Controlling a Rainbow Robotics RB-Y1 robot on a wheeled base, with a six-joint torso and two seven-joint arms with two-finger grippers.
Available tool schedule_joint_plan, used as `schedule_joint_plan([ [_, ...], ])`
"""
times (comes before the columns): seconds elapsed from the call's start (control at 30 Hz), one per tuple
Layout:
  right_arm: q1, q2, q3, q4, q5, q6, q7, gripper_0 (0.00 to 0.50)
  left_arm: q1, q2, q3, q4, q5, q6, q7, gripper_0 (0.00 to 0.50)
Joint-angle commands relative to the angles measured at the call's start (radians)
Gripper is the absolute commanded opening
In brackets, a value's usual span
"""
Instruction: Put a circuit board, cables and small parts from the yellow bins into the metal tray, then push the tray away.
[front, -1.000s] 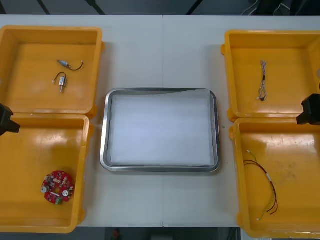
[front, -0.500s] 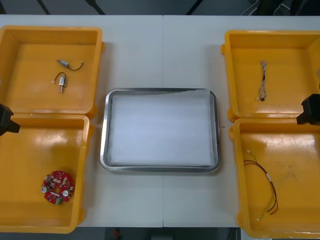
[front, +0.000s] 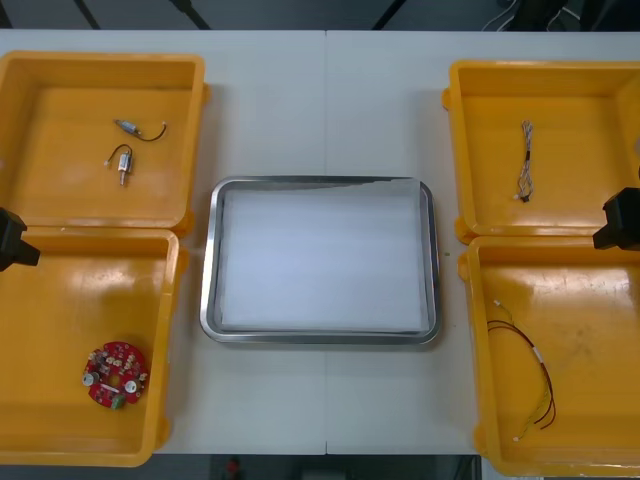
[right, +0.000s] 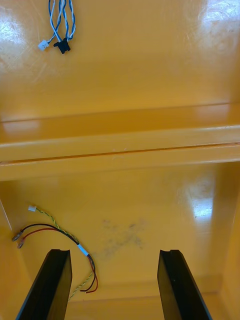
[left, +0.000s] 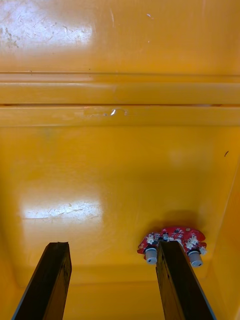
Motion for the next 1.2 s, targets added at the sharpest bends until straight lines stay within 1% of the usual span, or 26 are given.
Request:
schedule_joint_plan([
  [0.03,0.008,0.008,-0.029,-0.024,0.007,-0.009,0.037,0.500,0.012,0.046,0.031,-0.013,-0.002,-0.009,-0.022,0.500],
  [1.2,0.008,0.008,-0.029,-0.024,0.007,-0.009,0.037,0.500,0.012,0.046,0.031,-0.013,-0.002,-0.009,-0.022,0.500],
])
